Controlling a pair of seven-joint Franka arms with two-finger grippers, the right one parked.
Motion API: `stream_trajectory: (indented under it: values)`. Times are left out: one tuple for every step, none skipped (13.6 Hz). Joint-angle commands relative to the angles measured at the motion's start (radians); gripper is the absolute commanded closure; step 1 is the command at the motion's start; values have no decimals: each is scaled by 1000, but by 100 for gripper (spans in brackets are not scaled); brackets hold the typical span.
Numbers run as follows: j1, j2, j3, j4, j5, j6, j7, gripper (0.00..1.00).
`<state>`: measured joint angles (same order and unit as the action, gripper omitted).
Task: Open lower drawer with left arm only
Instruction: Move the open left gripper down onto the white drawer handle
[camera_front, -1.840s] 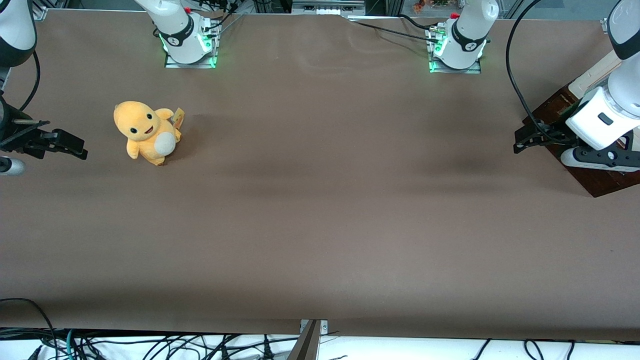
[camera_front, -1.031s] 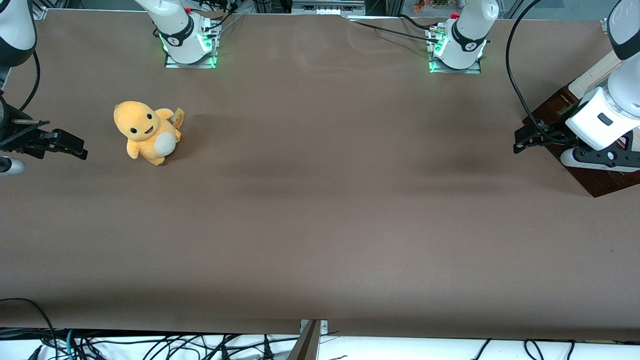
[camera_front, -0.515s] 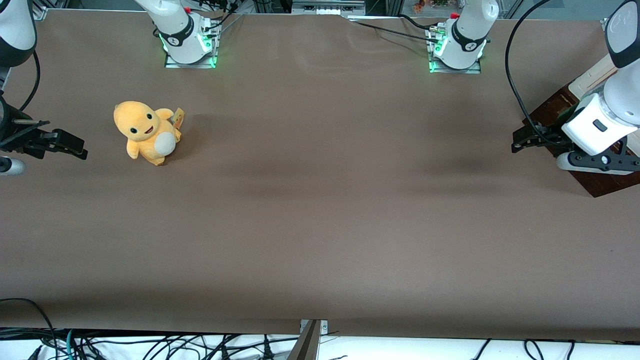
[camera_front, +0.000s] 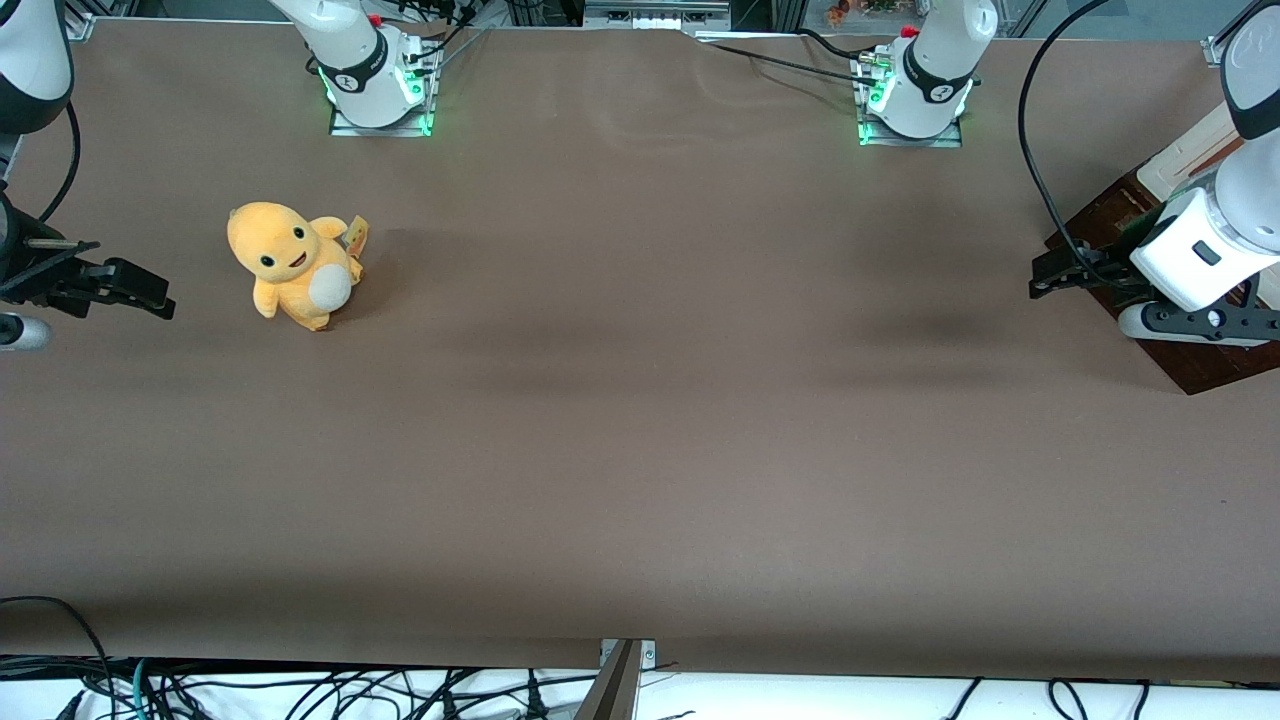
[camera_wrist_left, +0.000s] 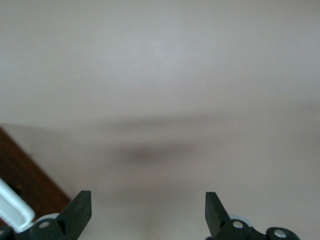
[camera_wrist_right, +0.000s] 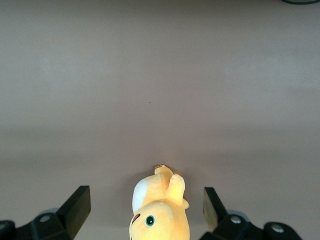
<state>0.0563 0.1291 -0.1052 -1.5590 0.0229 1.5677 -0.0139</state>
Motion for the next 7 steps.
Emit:
stream_trajectory:
  values:
    - [-3,32,-10,30,176,-40,0,0]
    - [-4,61,-13,30,242,-49,-1,0]
    - [-6,82,-13,30,285,-64,-9,0]
    - [-6,111,-14,28,313,-70,-29,0]
    - [-6,139,-14,28,339,-92,-55,0]
    - [-7,168,-14,27,363,-118,-101,0]
    - [-12,193,-16,27,415,-141,-165,0]
